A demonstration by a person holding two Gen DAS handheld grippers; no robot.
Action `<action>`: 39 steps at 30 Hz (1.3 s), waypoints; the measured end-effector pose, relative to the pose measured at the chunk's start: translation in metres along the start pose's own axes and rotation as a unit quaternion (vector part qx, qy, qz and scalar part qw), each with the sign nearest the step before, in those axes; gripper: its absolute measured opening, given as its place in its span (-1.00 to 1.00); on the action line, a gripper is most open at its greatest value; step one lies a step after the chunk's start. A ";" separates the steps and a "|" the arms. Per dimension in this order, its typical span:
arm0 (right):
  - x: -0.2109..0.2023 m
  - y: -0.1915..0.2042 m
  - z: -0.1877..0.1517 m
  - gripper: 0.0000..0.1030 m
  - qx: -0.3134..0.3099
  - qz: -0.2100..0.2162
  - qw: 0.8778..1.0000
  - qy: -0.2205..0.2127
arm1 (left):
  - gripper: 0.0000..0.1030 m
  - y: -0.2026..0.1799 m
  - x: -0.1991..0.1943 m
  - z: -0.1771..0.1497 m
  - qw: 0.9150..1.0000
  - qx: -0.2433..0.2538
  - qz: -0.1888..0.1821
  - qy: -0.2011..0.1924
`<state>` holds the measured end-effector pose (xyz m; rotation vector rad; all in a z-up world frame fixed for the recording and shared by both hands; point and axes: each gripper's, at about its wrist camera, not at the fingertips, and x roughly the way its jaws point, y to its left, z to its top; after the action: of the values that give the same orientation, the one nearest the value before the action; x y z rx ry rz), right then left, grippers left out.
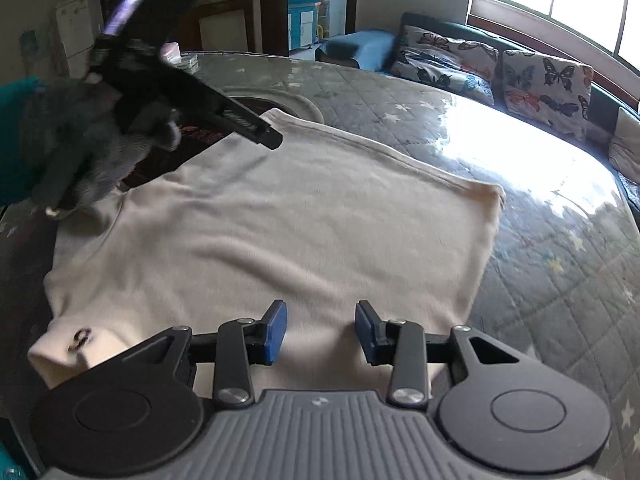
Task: Fold clothes
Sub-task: 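Grasp the garment edge with the right gripper and lift it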
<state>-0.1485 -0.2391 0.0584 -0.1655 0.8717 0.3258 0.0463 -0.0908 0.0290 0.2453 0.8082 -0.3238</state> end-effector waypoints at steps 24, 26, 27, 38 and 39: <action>-0.112 -0.062 -0.109 0.31 0.184 -0.160 0.968 -0.064 | 0.44 -0.092 -0.114 -0.076 0.988 0.094 -0.103 -0.068; -0.118 -0.078 -0.122 0.32 0.215 -0.192 0.955 -0.067 | 0.51 -0.103 -0.121 -0.085 0.985 0.109 -0.108 -0.075; -0.120 -0.083 -0.129 0.32 0.228 -0.209 0.949 -0.068 | 0.55 -0.106 -0.124 -0.088 0.985 0.109 -0.110 -0.074; -0.124 -0.125 -0.177 0.05 0.334 -0.269 0.900 -0.076 | 0.83 -0.130 -0.130 -0.118 0.984 0.117 -0.124 -0.054; -0.123 -0.124 -0.178 0.01 0.334 -0.273 0.899 -0.078 | 0.83 -0.131 -0.131 -0.119 0.984 0.117 -0.125 -0.053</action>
<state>-0.3081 -0.4308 0.0418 0.2560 0.7008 -0.4880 -0.1663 -0.1467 0.0342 0.3440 0.6962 -0.6642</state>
